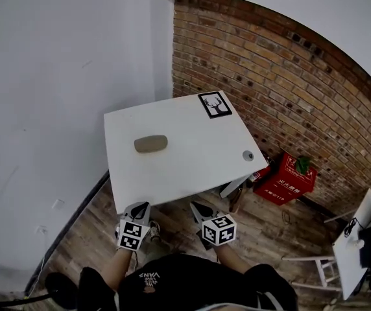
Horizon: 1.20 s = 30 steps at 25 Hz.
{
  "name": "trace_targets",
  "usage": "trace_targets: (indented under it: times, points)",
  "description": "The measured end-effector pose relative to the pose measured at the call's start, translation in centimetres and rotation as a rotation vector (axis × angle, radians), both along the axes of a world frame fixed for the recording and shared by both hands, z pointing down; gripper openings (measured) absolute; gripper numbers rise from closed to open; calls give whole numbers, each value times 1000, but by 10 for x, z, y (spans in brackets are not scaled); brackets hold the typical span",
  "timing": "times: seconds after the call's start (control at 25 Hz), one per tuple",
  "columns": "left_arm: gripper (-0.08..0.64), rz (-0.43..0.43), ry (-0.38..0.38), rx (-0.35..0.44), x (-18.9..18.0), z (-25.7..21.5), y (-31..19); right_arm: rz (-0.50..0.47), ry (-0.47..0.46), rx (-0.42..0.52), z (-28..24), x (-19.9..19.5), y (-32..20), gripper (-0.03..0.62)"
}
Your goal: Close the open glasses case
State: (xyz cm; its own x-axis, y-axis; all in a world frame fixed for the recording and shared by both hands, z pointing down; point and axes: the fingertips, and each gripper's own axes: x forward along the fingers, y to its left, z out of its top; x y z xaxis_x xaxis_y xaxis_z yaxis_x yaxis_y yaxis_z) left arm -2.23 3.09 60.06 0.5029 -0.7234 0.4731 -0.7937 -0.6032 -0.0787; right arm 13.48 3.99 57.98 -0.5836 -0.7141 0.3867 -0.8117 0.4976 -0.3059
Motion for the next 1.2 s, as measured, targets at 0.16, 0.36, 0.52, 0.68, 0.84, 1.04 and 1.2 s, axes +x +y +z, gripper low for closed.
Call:
trace_targets:
  times: [0.16,0.36,0.52,0.68,0.84,1.04,1.2]
  points:
    - [9,-23,-1,11,0,0,17,-35,3,-9,6,-4,15,-2]
    - [9,-29,-2,9,5,4,39,-60,20,-17,12,-3,31,-2]
    - [9,-29,-3,8,9,6,48,-73,35,-18,14,-1,40,-2]
    - [9,-30,6,5,13,10,56,-88,48,-22,17,-2,47,-2]
    - [9,-32,8,0,17,11,61,-95,51,-24,17,1,50,-2]
    - [9,-39,8,3,18,9,62,-105,58,-17,15,2,50,-2]
    - [9,-39,5,5,15,10,59,-107,58,-14,15,-1,46,-2]
